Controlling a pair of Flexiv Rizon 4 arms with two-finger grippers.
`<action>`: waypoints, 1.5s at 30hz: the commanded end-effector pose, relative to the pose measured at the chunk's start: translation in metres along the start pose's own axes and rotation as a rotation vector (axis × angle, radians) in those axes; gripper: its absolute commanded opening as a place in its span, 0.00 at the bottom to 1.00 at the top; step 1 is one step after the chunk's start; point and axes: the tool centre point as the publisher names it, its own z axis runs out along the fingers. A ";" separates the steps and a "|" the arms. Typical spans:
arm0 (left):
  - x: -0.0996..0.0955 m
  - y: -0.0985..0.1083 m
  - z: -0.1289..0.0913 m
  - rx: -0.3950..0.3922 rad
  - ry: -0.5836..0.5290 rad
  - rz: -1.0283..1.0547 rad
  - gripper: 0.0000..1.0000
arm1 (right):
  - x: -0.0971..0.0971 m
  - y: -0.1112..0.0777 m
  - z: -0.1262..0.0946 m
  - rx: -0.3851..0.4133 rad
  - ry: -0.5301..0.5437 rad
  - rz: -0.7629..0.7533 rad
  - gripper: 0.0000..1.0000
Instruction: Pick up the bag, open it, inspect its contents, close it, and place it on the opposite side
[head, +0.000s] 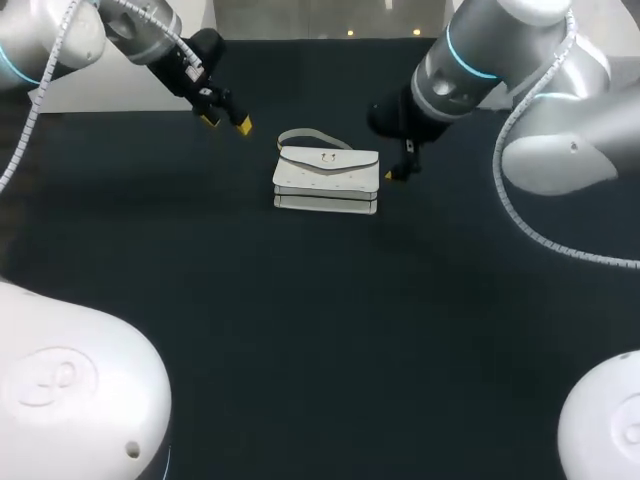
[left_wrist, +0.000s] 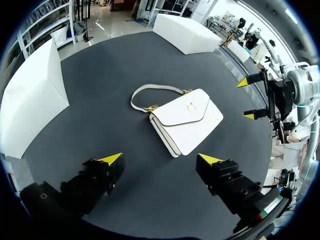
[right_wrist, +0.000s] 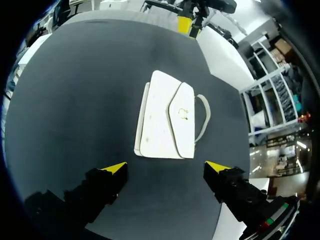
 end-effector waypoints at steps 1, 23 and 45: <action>0.000 0.001 0.000 0.002 -0.001 0.000 1.00 | 0.003 0.001 0.002 0.003 -0.117 0.002 1.00; -0.007 -0.028 0.019 0.188 0.011 0.873 1.00 | 0.021 0.020 0.012 0.026 -0.237 -0.125 1.00; 0.001 -0.035 0.033 0.196 -0.007 1.085 1.00 | 0.033 0.025 0.053 0.047 -0.347 -0.155 1.00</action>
